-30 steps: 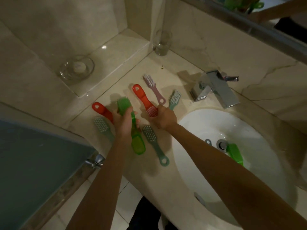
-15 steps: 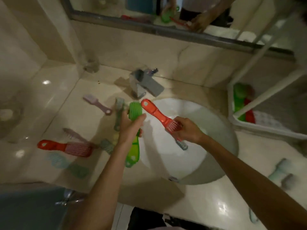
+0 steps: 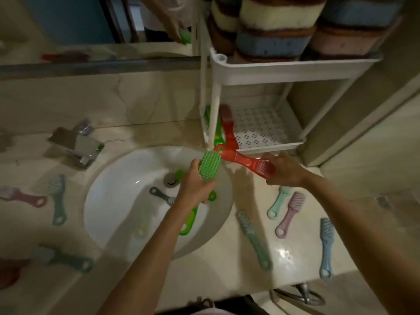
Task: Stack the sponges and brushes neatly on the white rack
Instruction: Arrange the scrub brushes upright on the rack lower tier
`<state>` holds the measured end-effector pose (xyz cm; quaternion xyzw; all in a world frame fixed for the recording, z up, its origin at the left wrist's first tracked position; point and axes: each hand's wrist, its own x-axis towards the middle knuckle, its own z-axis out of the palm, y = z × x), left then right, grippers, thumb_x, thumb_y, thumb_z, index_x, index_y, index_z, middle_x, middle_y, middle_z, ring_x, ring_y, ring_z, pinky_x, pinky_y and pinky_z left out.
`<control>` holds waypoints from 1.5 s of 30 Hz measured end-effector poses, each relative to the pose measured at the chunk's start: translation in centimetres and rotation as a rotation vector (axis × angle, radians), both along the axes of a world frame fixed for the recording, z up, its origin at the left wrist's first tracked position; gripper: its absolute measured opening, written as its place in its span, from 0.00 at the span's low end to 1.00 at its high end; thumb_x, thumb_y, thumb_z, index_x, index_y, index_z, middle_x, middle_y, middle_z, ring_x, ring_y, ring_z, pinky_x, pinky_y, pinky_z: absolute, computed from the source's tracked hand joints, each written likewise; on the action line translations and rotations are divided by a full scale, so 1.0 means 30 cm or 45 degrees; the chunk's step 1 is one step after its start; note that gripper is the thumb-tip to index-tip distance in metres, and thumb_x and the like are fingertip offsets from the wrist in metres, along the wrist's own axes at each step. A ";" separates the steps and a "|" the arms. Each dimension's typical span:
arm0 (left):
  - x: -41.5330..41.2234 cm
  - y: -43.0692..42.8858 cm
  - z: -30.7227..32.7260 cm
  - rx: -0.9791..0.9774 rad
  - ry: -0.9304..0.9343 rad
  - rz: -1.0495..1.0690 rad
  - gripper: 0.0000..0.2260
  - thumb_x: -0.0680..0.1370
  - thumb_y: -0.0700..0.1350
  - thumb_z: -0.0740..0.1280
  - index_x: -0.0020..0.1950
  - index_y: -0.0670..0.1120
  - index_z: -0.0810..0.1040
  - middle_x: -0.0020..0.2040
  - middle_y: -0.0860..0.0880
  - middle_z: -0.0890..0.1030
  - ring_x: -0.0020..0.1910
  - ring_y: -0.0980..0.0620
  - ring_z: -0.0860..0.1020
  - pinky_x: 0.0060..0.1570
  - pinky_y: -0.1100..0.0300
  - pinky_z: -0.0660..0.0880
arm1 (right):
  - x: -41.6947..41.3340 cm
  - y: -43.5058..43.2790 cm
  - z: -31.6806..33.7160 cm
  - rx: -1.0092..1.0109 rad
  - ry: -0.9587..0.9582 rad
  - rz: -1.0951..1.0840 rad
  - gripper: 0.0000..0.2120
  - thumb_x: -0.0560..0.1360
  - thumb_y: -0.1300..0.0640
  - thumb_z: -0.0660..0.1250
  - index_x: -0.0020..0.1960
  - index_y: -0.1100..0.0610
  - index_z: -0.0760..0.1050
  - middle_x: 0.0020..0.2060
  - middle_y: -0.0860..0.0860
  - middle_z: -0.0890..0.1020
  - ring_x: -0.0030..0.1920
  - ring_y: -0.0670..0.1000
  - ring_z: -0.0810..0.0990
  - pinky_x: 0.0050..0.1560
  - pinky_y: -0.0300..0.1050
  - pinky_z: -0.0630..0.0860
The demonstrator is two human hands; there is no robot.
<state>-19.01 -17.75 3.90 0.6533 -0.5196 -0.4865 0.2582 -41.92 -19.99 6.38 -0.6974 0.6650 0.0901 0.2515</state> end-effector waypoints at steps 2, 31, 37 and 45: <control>-0.097 -0.008 -0.002 -0.027 0.025 -0.015 0.12 0.71 0.38 0.65 0.52 0.47 0.69 0.35 0.50 0.74 0.27 0.52 0.71 0.23 0.63 0.68 | -0.091 -0.019 0.029 0.011 0.038 0.023 0.29 0.68 0.56 0.69 0.67 0.55 0.65 0.58 0.58 0.76 0.61 0.60 0.70 0.55 0.45 0.67; -0.339 -0.364 0.028 0.111 0.313 0.548 0.08 0.75 0.34 0.66 0.46 0.44 0.69 0.34 0.46 0.75 0.24 0.52 0.71 0.18 0.65 0.71 | -0.104 -0.514 -0.126 -0.231 -0.068 -0.076 0.22 0.79 0.54 0.55 0.73 0.54 0.60 0.74 0.58 0.56 0.75 0.60 0.51 0.75 0.56 0.46; -0.353 -0.373 0.033 0.060 0.306 0.528 0.12 0.73 0.33 0.67 0.51 0.42 0.68 0.33 0.46 0.76 0.26 0.53 0.73 0.25 0.63 0.74 | -0.038 -0.420 -0.180 -0.383 -0.062 -0.396 0.36 0.74 0.46 0.65 0.73 0.61 0.53 0.73 0.64 0.53 0.73 0.65 0.55 0.69 0.61 0.62; -0.381 -0.398 0.022 0.040 0.168 0.406 0.21 0.72 0.33 0.67 0.65 0.40 0.70 0.51 0.42 0.78 0.42 0.48 0.78 0.35 0.59 0.77 | -0.065 -0.431 -0.214 -0.317 -0.206 -0.400 0.25 0.76 0.63 0.60 0.71 0.63 0.59 0.71 0.63 0.59 0.65 0.65 0.69 0.60 0.55 0.72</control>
